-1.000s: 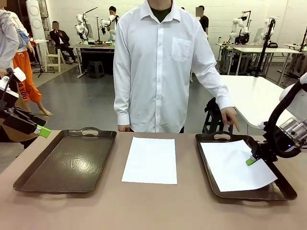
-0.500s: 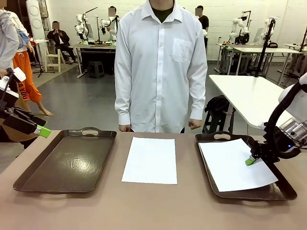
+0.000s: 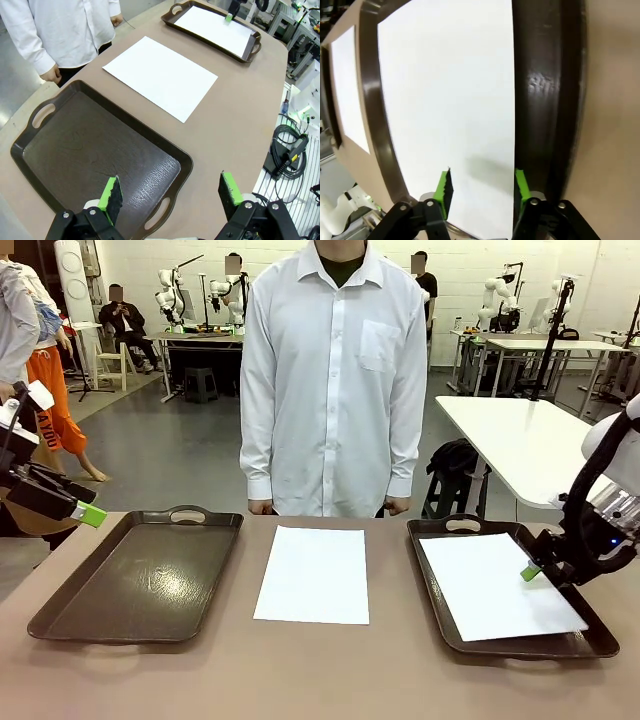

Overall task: Sort the A4 documents.
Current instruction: Place the A4 Paper in the designated Handle tray.

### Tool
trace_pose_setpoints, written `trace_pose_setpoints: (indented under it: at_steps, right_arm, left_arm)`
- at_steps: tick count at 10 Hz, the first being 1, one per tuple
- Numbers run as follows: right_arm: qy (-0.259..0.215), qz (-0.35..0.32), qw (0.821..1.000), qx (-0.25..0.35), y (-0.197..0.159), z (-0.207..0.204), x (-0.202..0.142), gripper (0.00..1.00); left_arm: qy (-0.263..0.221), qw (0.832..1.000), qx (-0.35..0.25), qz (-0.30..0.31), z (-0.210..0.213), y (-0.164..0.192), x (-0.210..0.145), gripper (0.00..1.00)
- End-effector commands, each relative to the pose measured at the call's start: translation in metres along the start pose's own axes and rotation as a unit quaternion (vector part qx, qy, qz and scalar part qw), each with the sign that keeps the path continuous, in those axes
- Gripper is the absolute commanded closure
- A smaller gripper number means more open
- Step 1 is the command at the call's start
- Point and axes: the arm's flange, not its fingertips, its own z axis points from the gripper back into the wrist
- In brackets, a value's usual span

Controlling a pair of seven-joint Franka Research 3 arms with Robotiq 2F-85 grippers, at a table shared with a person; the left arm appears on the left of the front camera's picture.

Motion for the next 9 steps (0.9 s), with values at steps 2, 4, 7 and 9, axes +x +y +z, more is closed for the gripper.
trace_pose_setpoints:
  at_steps: [2, 4, 7, 9]
  right_arm:
    - [0.004, -0.025, 0.998, -0.055, 0.006, 0.006, -0.013, 0.08]
    - [-0.003, -0.025, 0.996, -0.084, 0.013, 0.010, -0.016, 0.00]
    - [-0.017, -0.017, 0.997, -0.074, 0.018, 0.016, -0.019, 0.00]
    - [-0.010, -0.019, 0.998, -0.059, 0.022, 0.010, -0.019, 0.00]
  left_arm:
    - [-0.007, 1.000, -0.006, -0.006, 0.000, 0.002, -0.001, 0.00]
    - [-0.007, 1.000, -0.006, -0.006, 0.000, 0.002, -0.001, 0.00]
    - [-0.007, 1.000, -0.006, -0.006, 0.000, 0.002, -0.001, 0.00]
    - [-0.007, 1.000, -0.006, -0.006, 0.000, 0.002, -0.001, 0.00]
